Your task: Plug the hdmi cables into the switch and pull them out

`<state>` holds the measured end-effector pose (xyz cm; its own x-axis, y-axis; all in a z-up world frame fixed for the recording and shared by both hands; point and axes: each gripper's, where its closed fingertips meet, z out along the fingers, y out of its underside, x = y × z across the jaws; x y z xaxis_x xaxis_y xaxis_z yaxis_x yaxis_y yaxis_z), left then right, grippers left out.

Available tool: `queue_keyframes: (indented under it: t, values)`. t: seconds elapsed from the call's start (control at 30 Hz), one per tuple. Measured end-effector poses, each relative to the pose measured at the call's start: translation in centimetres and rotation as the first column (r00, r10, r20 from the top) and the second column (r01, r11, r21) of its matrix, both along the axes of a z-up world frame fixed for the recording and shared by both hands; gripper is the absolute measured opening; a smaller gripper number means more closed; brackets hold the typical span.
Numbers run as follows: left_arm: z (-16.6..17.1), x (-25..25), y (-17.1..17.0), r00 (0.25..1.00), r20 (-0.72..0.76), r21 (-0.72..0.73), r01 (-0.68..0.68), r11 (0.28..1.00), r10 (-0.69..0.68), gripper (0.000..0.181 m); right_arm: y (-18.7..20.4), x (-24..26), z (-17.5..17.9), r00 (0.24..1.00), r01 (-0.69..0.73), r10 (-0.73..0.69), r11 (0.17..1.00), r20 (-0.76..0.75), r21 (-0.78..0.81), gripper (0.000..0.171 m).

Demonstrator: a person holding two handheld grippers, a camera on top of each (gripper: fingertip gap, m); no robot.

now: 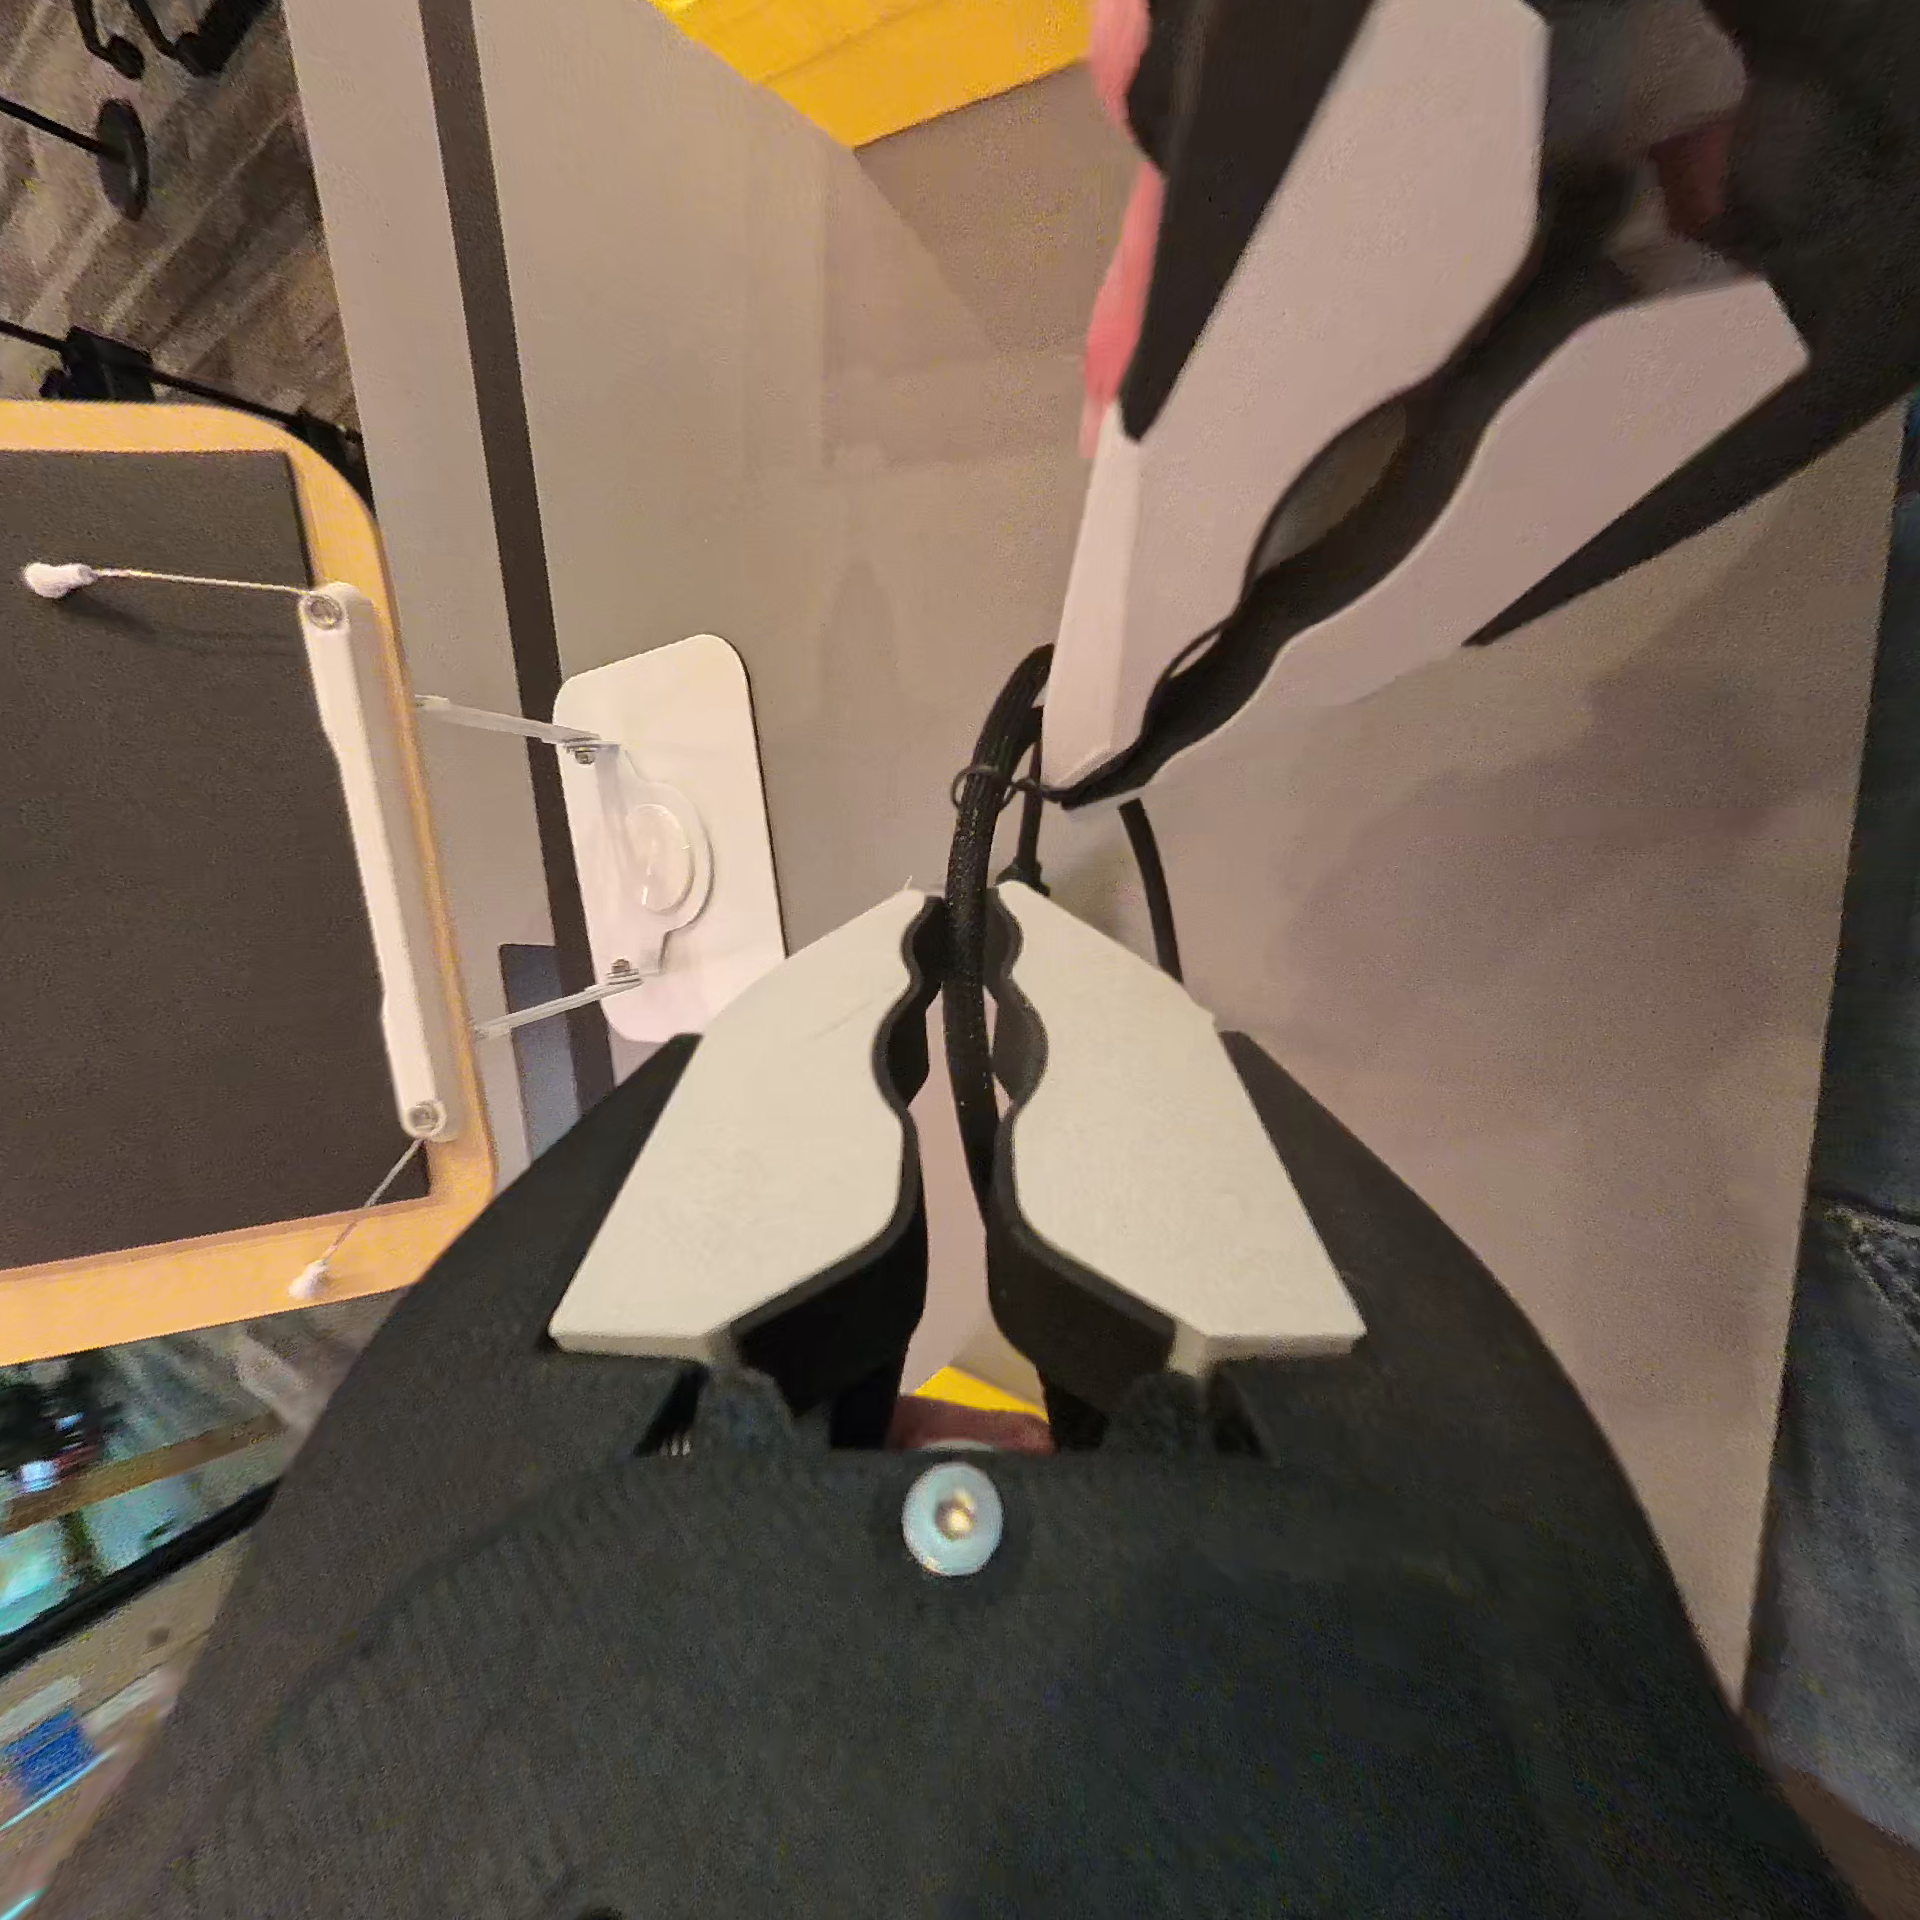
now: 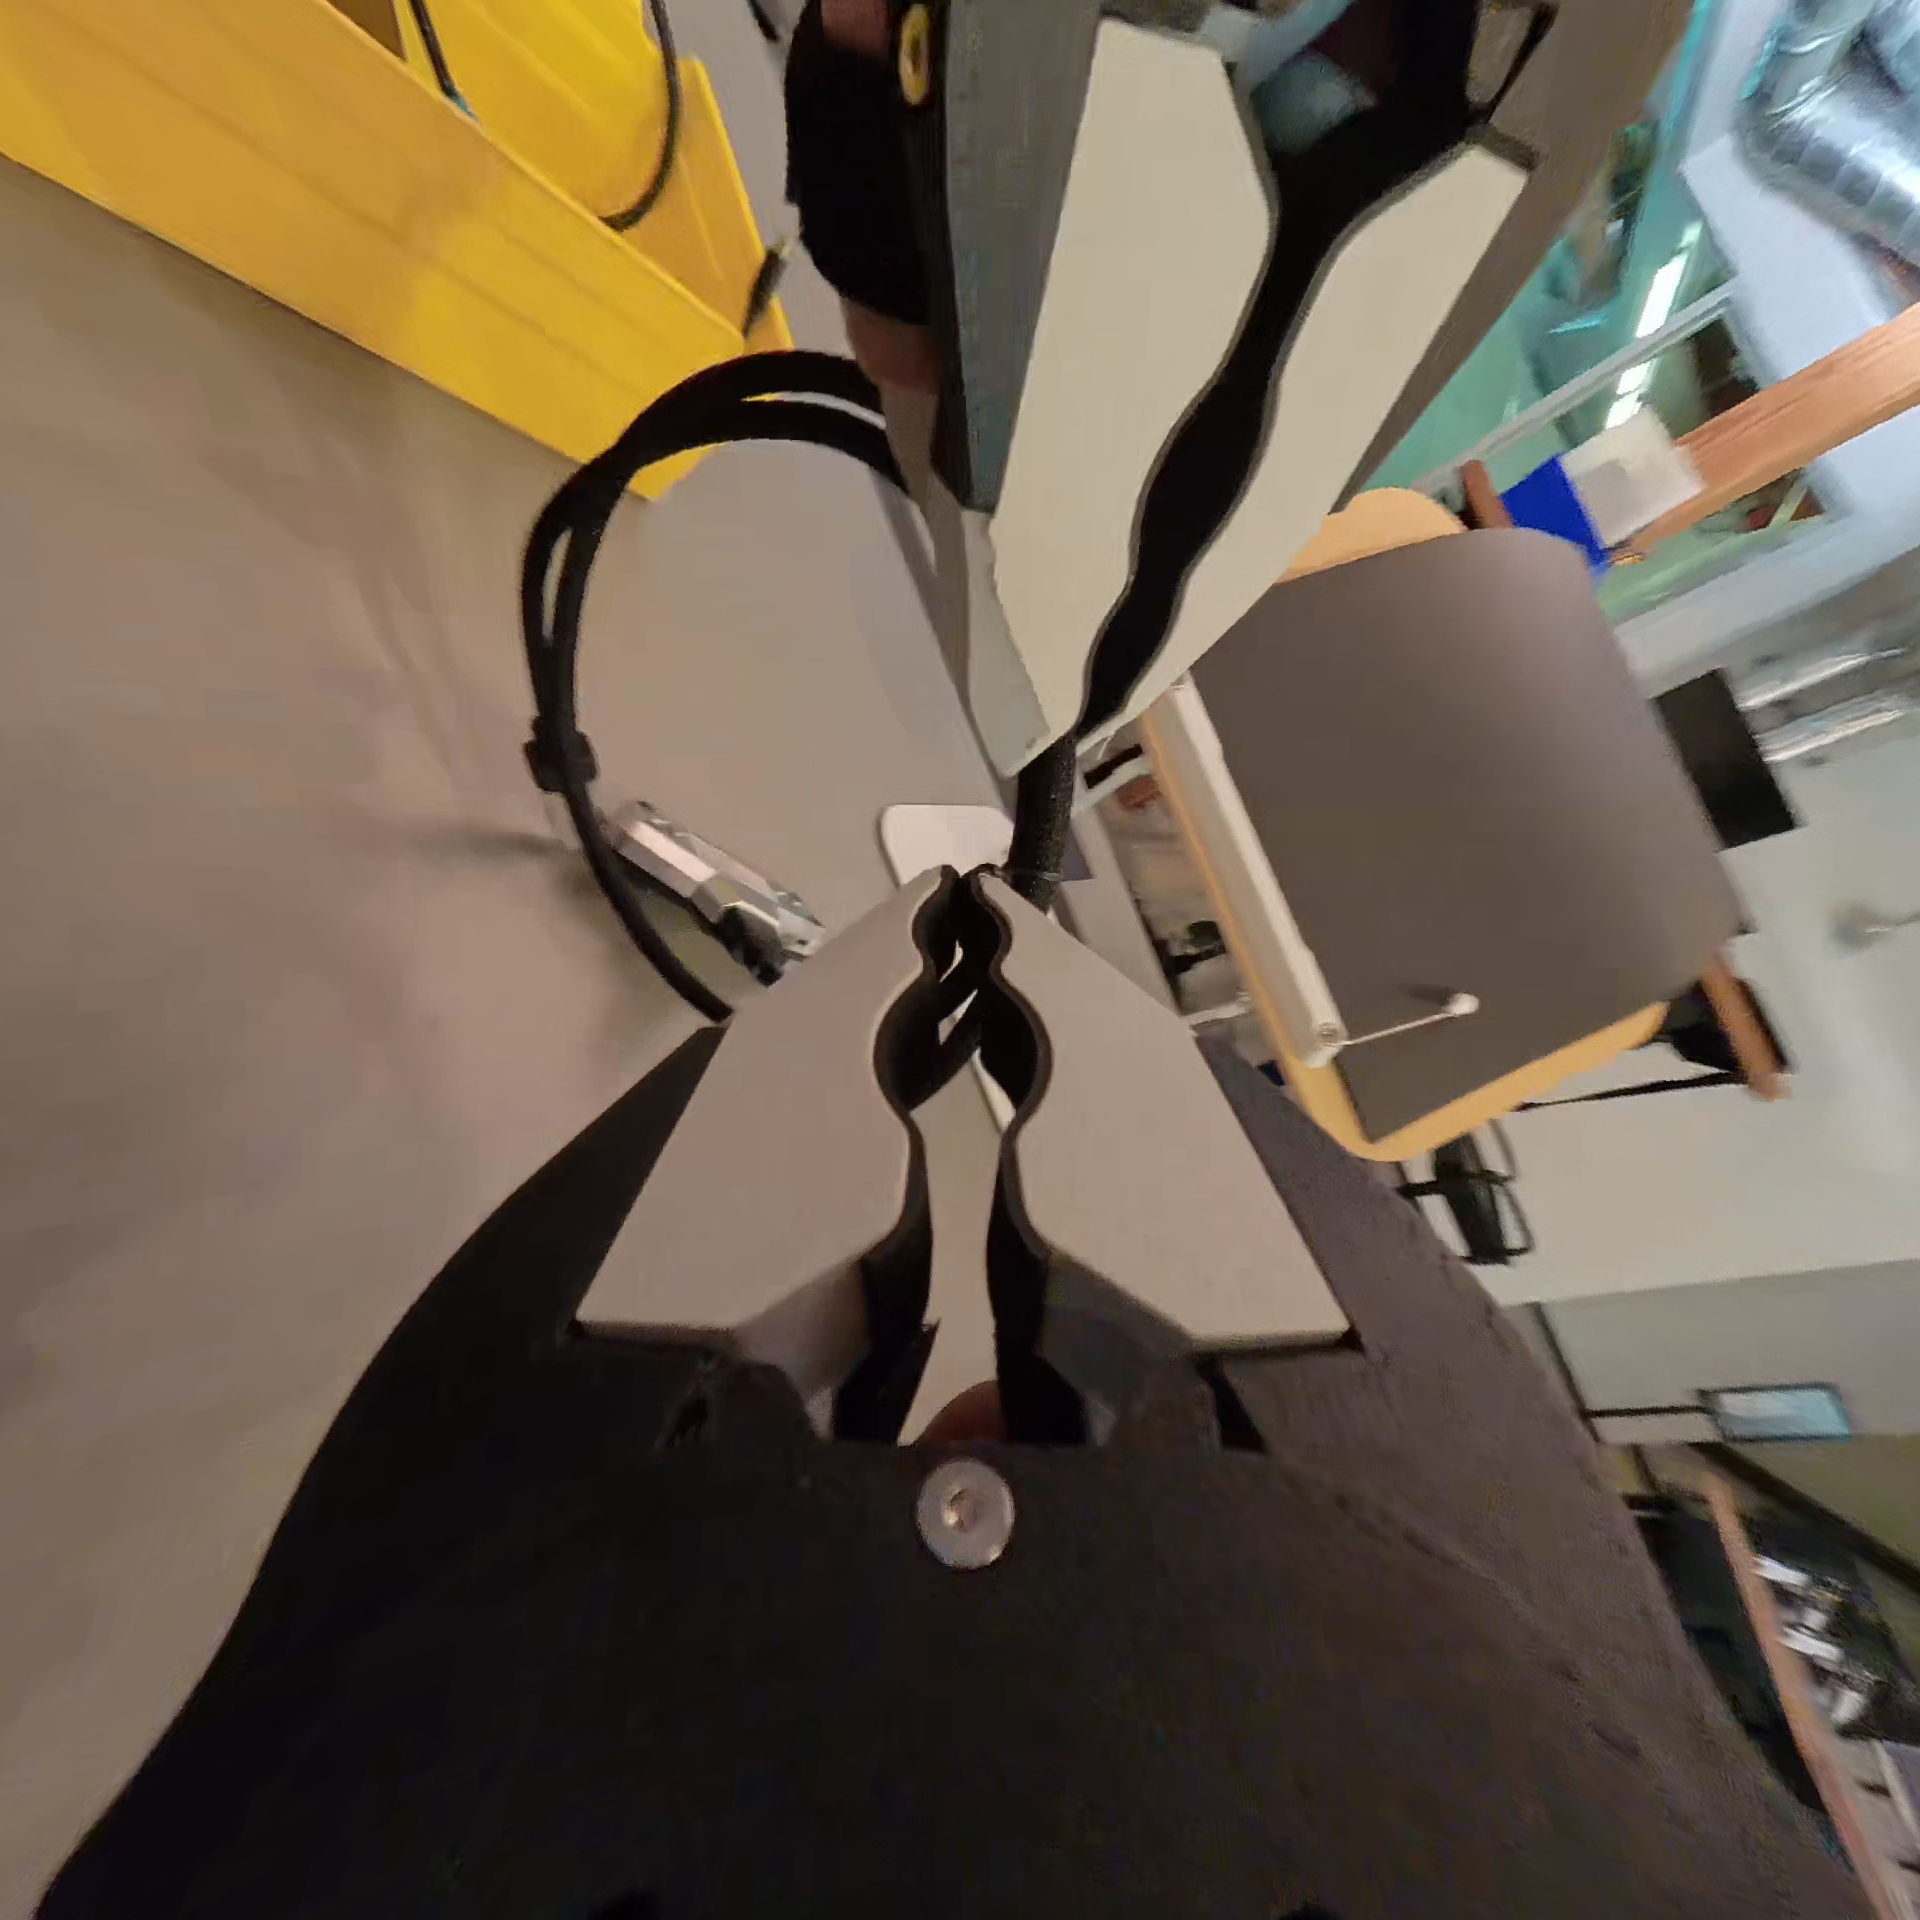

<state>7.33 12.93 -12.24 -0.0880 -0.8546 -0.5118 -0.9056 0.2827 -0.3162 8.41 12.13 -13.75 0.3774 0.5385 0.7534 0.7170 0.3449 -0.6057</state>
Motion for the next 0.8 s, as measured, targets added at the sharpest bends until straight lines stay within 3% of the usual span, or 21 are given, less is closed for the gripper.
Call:
queue_keyframes:
  t: [0.1, 0.2, 0.3, 0.47, 0.67, 0.8]
  values:
    - [0.2, 0.2, 0.0, 0.997, 0.080, -0.014, -0.011, 1.000, 0.012, 0.006, 0.0, 0.1, 0.8, 0.997, 0.023, -0.021, 0.999, -0.076, 0.033, 0.000]
    - [0.8, 0.4, -0.2, 0.986, 0.168, 0.029, -0.022, 0.999, 0.017, 0.006, -0.1, 0.5, 1.6, 0.960, 0.020, -0.031, 0.999, -0.277, -0.040, 0.003]
    - [1.2, 0.6, -0.4, 0.965, 0.259, 0.054, -0.047, 0.997, 0.031, 0.006, -0.4, 0.6, 1.9, 0.862, -0.054, -0.045, 0.982, -0.504, -0.181, 0.017]
    - [1.2, 0.6, -0.8, 0.925, 0.377, 0.083, -0.084, 0.993, 0.047, 0.006, -0.8, 0.6, 2.3, 0.666, -0.252, -0.088, 0.908, -0.741, -0.334, 0.016]
    - [1.4, 0.8, -1.1, 0.878, 0.475, 0.104, -0.123, 0.987, 0.059, 0.006, -0.7, 0.6, 2.5, 0.468, -0.429, -0.176, 0.812, -0.866, -0.397, 0.016]
    - [1.4, 1.0, -1.3, 0.865, 0.498, 0.111, -0.128, 0.986, 0.056, 0.006, -0.3, 0.8, 2.0, 0.434, -0.437, -0.203, 0.804, -0.878, -0.402, 0.012]
